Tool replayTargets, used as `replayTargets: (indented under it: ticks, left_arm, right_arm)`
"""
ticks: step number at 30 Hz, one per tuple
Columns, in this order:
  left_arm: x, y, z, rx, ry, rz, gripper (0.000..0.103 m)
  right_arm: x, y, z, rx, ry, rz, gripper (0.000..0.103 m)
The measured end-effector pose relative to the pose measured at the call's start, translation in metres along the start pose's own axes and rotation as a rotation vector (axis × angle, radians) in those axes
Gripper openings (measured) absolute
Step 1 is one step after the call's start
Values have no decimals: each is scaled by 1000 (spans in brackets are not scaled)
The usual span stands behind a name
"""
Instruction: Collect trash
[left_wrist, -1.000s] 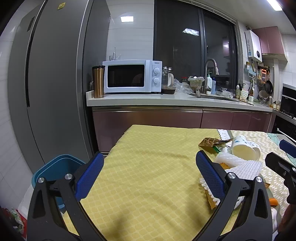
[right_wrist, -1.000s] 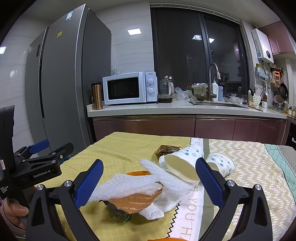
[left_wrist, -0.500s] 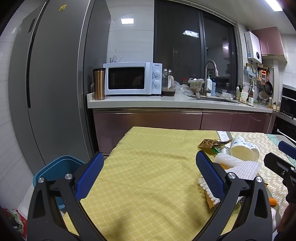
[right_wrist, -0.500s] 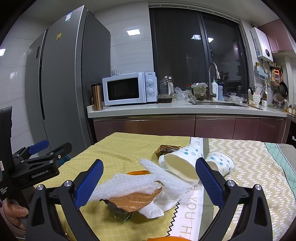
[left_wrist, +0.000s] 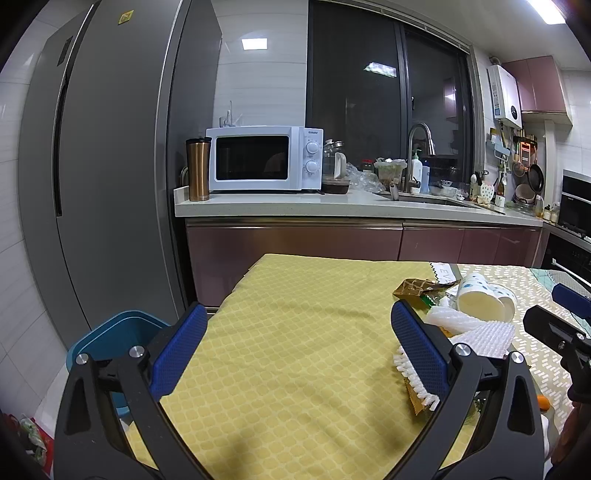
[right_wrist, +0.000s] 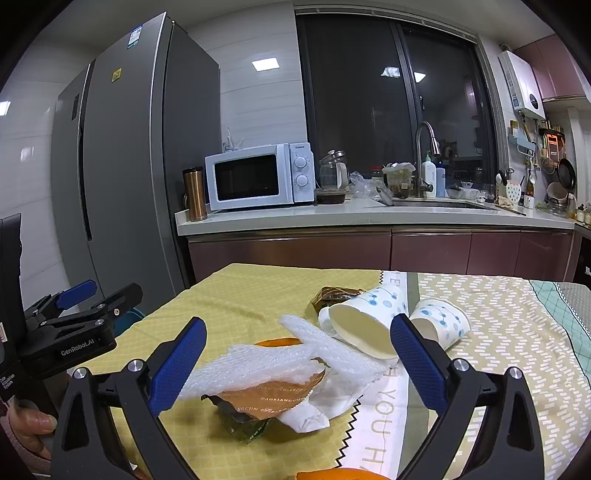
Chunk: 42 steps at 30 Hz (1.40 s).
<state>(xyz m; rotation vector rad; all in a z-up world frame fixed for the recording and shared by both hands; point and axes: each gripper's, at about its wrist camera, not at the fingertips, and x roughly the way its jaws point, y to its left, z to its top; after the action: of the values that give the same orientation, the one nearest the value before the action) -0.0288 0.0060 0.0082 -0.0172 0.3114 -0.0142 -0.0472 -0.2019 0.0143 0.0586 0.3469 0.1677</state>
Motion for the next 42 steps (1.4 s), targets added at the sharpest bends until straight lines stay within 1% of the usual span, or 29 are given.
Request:
replayTargets:
  ticks: [42]
  left_arm:
    - [-2, 0, 1, 4, -4, -6, 98]
  right_arm:
    - [3, -4, -4, 17, 4, 19, 96]
